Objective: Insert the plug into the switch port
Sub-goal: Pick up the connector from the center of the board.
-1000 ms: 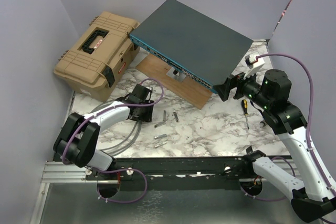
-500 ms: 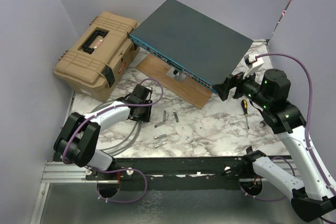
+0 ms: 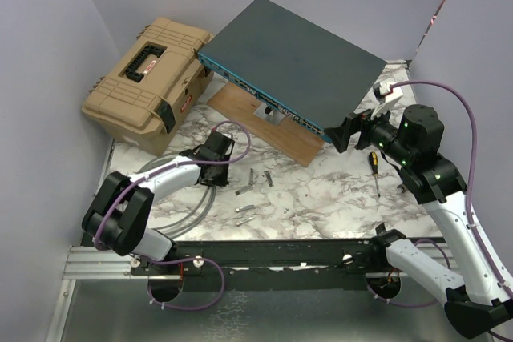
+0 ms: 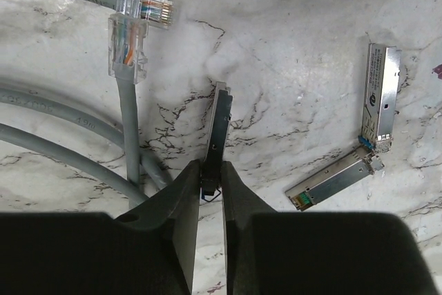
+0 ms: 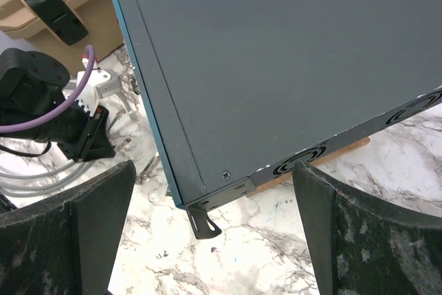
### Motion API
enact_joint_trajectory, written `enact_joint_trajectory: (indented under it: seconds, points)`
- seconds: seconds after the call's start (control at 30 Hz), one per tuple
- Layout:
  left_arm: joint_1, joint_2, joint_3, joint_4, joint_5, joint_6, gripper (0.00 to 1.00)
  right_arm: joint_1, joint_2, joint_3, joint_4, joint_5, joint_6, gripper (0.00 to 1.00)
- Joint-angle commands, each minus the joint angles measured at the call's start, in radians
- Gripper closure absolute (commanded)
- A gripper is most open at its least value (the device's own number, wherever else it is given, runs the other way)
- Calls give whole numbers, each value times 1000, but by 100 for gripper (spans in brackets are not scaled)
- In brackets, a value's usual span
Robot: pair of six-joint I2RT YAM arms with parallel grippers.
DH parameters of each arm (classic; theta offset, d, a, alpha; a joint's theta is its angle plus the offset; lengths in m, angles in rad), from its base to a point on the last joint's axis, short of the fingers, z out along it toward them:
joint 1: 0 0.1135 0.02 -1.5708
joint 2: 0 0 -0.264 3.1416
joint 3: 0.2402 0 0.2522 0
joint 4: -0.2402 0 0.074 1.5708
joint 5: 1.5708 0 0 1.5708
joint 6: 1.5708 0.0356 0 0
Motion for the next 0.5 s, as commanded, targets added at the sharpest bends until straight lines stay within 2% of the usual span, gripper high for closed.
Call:
enact_joint_trajectory:
  seconds: [0.0, 0.17, 0.47]
  points:
    - [-22, -18, -28, -11, -36, -15, 83, -1, -1, 35, 9, -5, -22, 0]
    - [-23, -59, -18, -10, -8, -17, 90, -1, 9, 66, 8, -32, -26, 0]
    - [-23, -213, 71, -12, 116, -47, 94, -2, 68, 123, 42, -193, 45, 0]
